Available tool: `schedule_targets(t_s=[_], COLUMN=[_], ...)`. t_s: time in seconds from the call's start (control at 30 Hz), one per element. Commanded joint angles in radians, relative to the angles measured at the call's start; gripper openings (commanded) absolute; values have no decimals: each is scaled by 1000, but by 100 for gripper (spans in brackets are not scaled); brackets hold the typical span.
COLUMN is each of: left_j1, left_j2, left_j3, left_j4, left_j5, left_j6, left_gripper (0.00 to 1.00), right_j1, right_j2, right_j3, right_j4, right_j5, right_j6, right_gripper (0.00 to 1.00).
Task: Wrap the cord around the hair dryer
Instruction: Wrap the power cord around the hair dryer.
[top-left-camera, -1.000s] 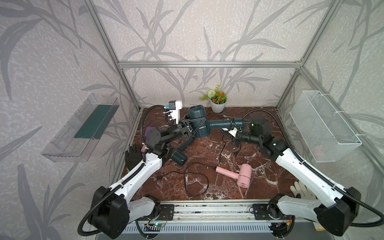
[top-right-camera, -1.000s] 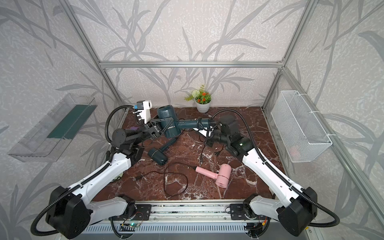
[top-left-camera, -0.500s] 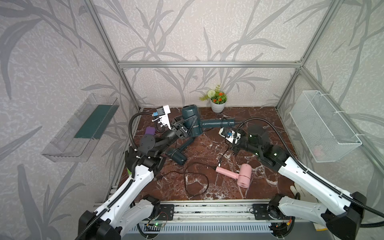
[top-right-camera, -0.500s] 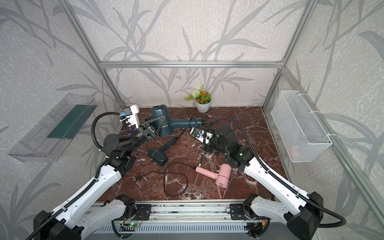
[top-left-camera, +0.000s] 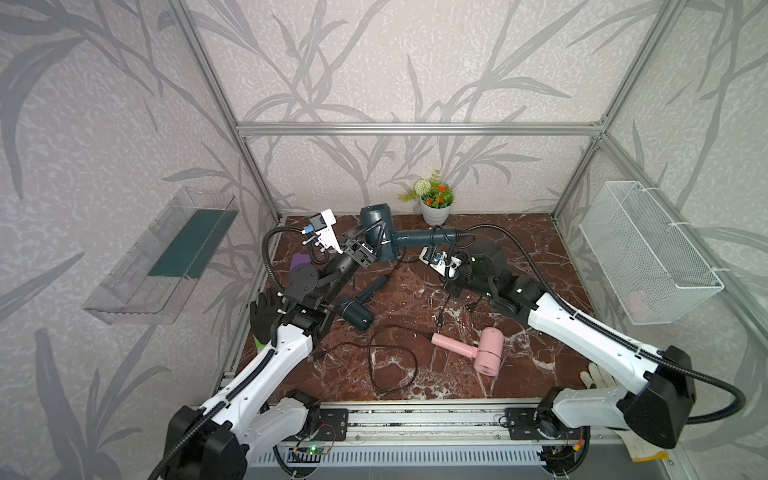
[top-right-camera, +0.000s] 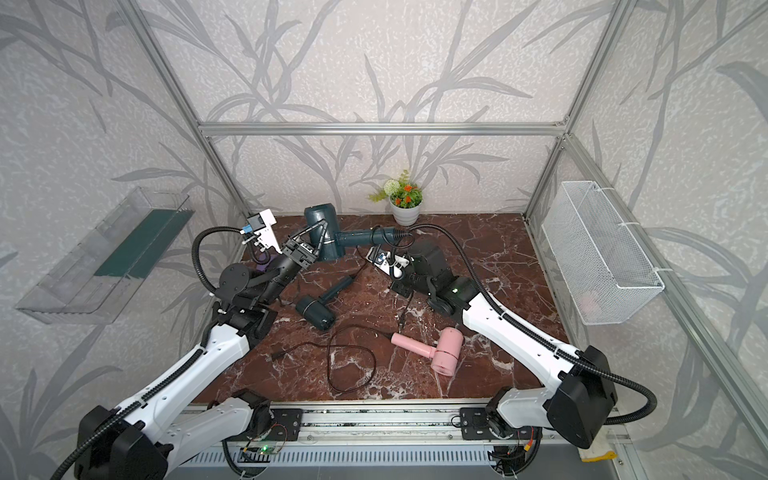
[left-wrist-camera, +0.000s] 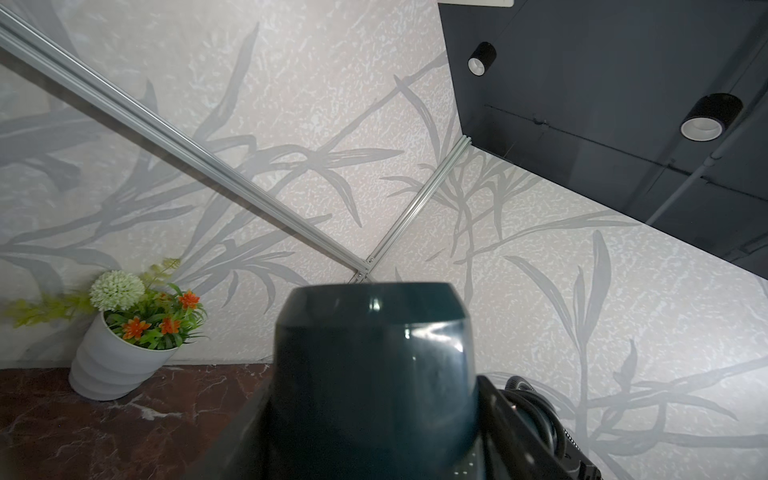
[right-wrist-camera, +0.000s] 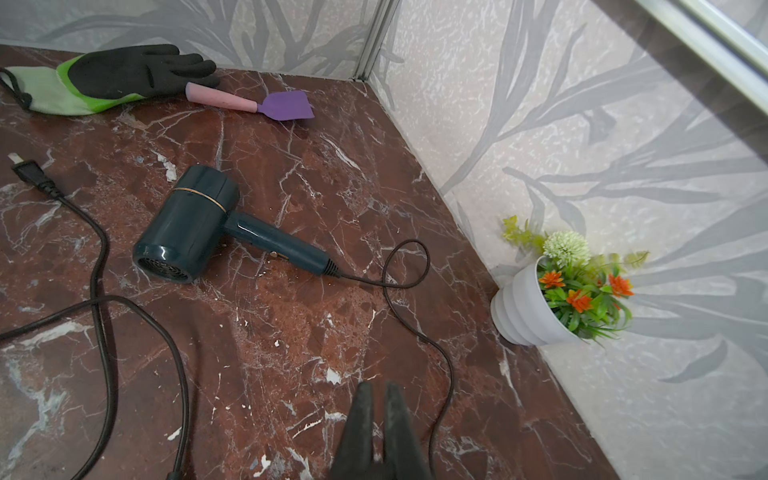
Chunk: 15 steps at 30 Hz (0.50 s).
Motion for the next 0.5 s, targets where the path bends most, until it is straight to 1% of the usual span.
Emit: schedule_targets(t_s=[0.0, 0.13, 0.27, 0.37, 0.47], left_j1=[23, 33, 36, 34, 32], left_j2=[-71, -143, -182, -184, -178], left_j3=[9, -24, -44, -61, -63], left_j4=[130, 109, 58, 44, 1], left_j5=[-181, -239, -314, -375, -421], left_j6=[-32, -24, -10, -14, 1], left_gripper=[0, 0, 0, 0, 0], right_j1=[-44, -101, -104, -98, -52], right_j2=[-3, -30, -53, -81, -116], right_j3=[-25, -89, -129, -145, -128], right_j4=[56, 158, 202, 223, 178], right_j5=[-140, -238, -276, -281, -211], right_j6=[75, 187, 235, 262, 217], right_gripper=[4, 3, 3, 0, 0])
